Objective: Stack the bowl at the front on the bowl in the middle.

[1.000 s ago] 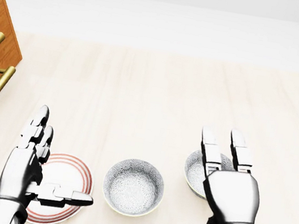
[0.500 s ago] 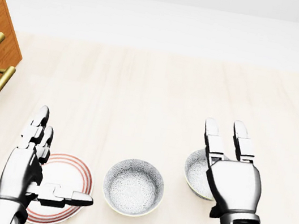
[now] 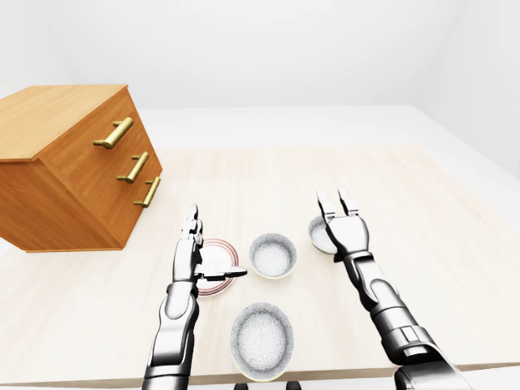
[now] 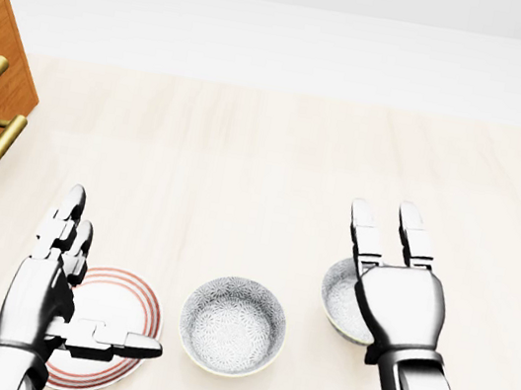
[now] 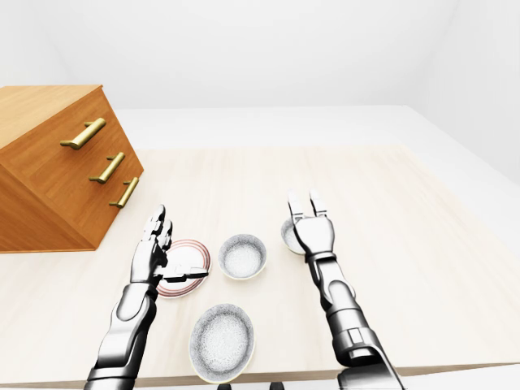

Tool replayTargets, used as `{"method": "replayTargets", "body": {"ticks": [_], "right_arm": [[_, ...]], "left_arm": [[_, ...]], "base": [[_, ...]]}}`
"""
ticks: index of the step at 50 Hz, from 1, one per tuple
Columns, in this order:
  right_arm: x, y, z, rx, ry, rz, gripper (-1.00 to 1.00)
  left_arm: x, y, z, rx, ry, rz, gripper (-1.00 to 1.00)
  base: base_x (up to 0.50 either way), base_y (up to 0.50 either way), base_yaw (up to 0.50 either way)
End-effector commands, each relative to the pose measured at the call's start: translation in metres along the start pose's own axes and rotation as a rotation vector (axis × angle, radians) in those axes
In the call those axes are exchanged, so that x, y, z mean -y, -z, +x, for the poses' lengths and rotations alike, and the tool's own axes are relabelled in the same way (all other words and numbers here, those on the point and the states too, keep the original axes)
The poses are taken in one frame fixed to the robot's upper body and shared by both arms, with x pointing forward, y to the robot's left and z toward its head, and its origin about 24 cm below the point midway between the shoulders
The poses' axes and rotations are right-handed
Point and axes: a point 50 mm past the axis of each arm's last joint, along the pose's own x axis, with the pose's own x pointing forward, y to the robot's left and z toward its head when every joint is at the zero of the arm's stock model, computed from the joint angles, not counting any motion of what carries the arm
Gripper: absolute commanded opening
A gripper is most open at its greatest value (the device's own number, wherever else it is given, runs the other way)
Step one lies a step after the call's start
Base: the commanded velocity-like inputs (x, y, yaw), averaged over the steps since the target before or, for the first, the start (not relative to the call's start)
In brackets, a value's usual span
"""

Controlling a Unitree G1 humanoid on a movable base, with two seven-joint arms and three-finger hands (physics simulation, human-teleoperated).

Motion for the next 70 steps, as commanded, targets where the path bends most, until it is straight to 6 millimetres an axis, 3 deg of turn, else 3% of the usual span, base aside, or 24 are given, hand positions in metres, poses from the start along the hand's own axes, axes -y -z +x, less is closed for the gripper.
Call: {"method": "replayTargets", "body": {"ticks": [1,13,14,15,23,45,59,70], "right_arm": [[-0.014,0.001,0.004,-0.009,-0.029,-0.002,1.0],[-0.028,0.007,0.002,-0.04,-0.116,0.009,1.0],[-0.029,0.007,0.002,-0.042,-0.12,0.012,0.73],[-0.029,0.007,0.001,-0.042,-0.12,0.012,-1.0],[-0.016,0.006,0.002,-0.032,-0.036,0.02,-1.0],[0.057,0.014,0.016,0.003,0.238,-0.076,-1.0],[0.102,-0.007,0.006,0.046,0.322,-0.063,-1.0],[0.122,-0.023,-0.003,0.074,0.373,-0.028,-1.0]], "left_arm": [[0.0,0.001,0.001,-0.002,0.0,-0.001,1.0],[0.0,0.001,0.001,-0.002,0.0,-0.001,1.0],[0.0,0.001,0.001,-0.002,0.0,-0.001,1.0],[0.0,0.001,0.001,-0.002,0.0,-0.001,1.0],[0.001,0.0,0.0,-0.001,0.003,0.0,1.0],[0.001,0.0,-0.002,0.0,0.007,0.002,1.0],[0.001,-0.001,-0.002,0.001,0.007,0.003,1.0],[0.001,0.0,-0.001,0.001,0.008,0.003,1.0]], "base": [[0.0,0.0,0.0],[0.0,0.0,0.0],[0.0,0.0,0.0],[0.0,0.0,0.0],[0.0,0.0,0.0],[0.0,0.0,0.0],[0.0,0.0,0.0],[0.0,0.0,0.0]]}}
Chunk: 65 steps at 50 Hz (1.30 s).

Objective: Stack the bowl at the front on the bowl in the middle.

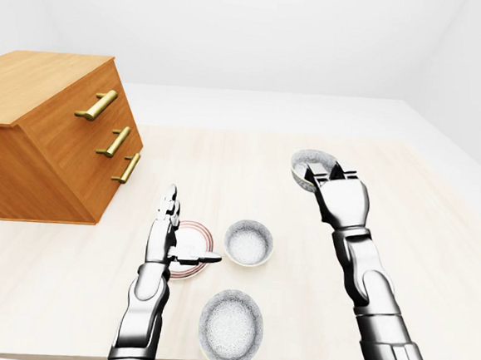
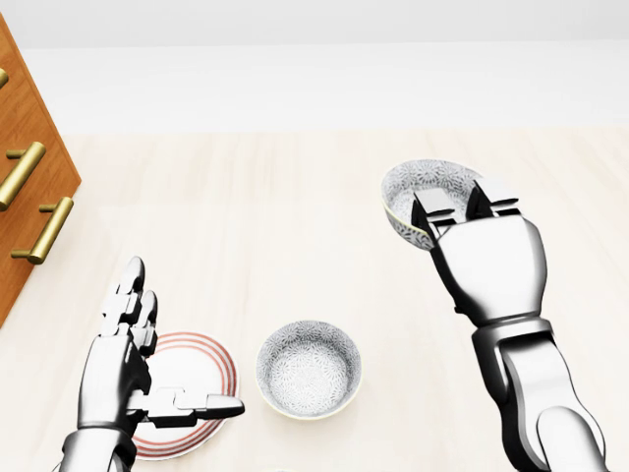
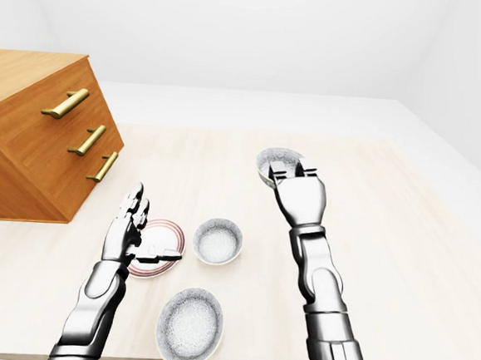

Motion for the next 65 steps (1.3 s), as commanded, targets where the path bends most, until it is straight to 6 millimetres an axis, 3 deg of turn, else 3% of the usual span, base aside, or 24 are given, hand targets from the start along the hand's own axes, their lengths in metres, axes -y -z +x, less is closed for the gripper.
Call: {"method": "replayTargets", "body": {"ticks": [1,29,65], "right_arm": [[0.034,-0.017,-0.002,0.035,0.104,0.001,-1.0],[0.042,-0.063,-0.011,0.13,0.118,0.061,-1.0],[0.02,-0.099,-0.047,0.223,0.042,0.088,-1.0]], "left_arm": [[0.0,0.0,0.0,0.0,0.001,0.0,1.0],[0.0,-0.001,-0.001,0.002,0.003,0.001,1.0],[0.0,-0.001,-0.001,0.004,0.005,0.0,1.0]], "base": [[0.0,0.0,0.0],[0.0,0.0,0.0],[0.0,0.0,0.0]]}}
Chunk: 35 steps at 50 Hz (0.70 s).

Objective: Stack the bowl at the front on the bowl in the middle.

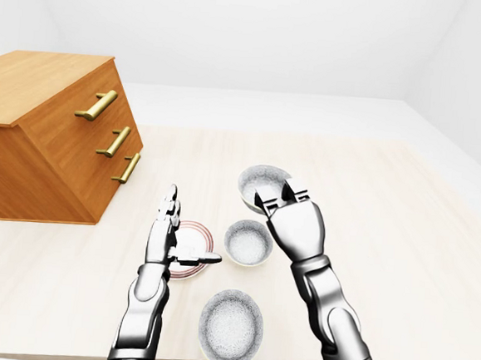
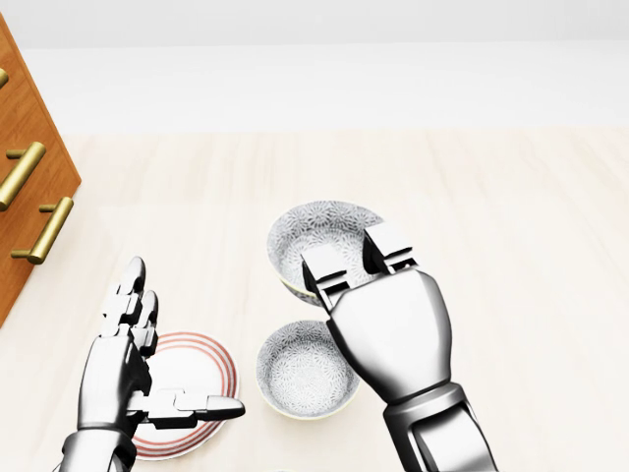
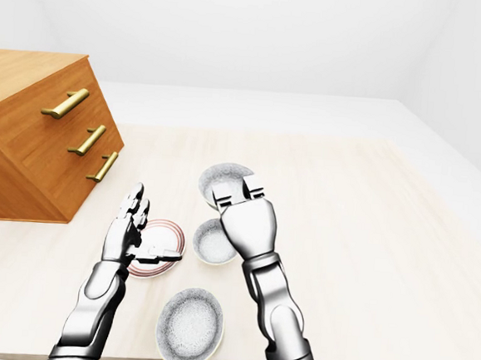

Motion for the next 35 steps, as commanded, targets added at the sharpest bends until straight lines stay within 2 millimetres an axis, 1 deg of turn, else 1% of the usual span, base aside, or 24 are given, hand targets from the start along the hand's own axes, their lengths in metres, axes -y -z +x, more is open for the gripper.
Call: {"method": "replayTargets", "body": {"ticks": [1,22,35], "right_arm": [[-0.003,-0.01,-0.007,0.029,0.012,-0.016,-1.0],[-0.008,-0.021,-0.016,0.058,-0.008,0.002,-1.0],[-0.013,-0.028,-0.024,0.081,-0.024,0.0,-1.0]], "left_arm": [[0.0,0.0,0.0,0.0,0.0,0.0,1.0],[0.0,0.0,0.0,0.001,0.001,-0.001,1.0],[0.0,0.001,0.0,0.002,0.002,0.0,1.0]], "base": [[0.0,0.0,0.0],[0.0,0.0,0.0],[0.0,0.0,0.0]]}}
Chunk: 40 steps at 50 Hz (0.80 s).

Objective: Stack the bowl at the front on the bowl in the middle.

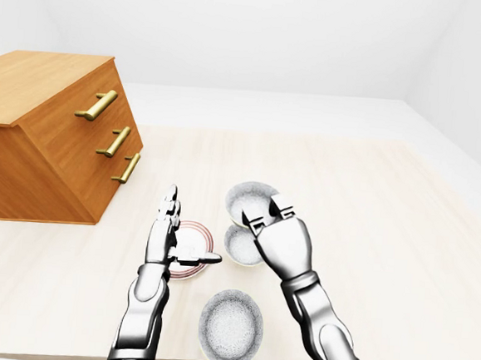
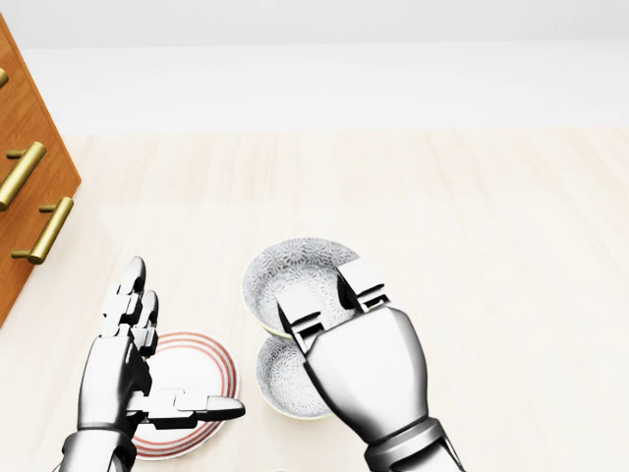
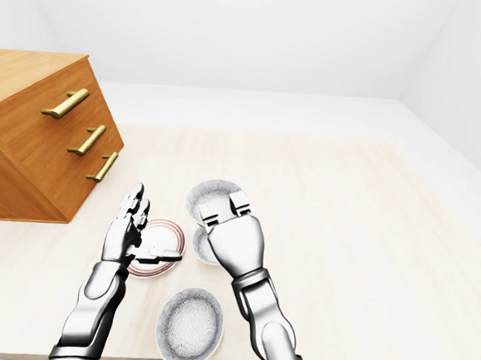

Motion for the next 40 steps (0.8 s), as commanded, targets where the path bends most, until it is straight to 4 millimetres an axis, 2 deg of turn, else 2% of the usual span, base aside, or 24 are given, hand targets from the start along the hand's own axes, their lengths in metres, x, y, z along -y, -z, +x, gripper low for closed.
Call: {"method": "replayTargets", "body": {"ticks": [1,12,24,40], "right_arm": [[-0.0001,-0.0059,-0.0046,0.023,0.022,-0.02,-1.0],[-0.0033,-0.0055,-0.0074,0.02,0.013,-0.01,-1.0],[0.0047,-0.0026,-0.0043,0.009,0.044,-0.005,-1.0],[0.0048,-0.0025,-0.0043,0.008,0.045,-0.006,-1.0]], "left_arm": [[-0.0001,0.0005,0.0001,0.001,0.0,0.001,1.0],[0.0002,-0.001,-0.0005,0.001,0.0,0.001,1.0],[0.0001,-0.0001,-0.0001,0.001,0.0,0.001,1.0],[0.0001,-0.0001,-0.0001,0.001,0.0,0.001,1.0]], "base": [[0.0,0.0,0.0],[0.0,0.0,0.0],[0.0,0.0,0.0],[0.0,0.0,0.0]]}}
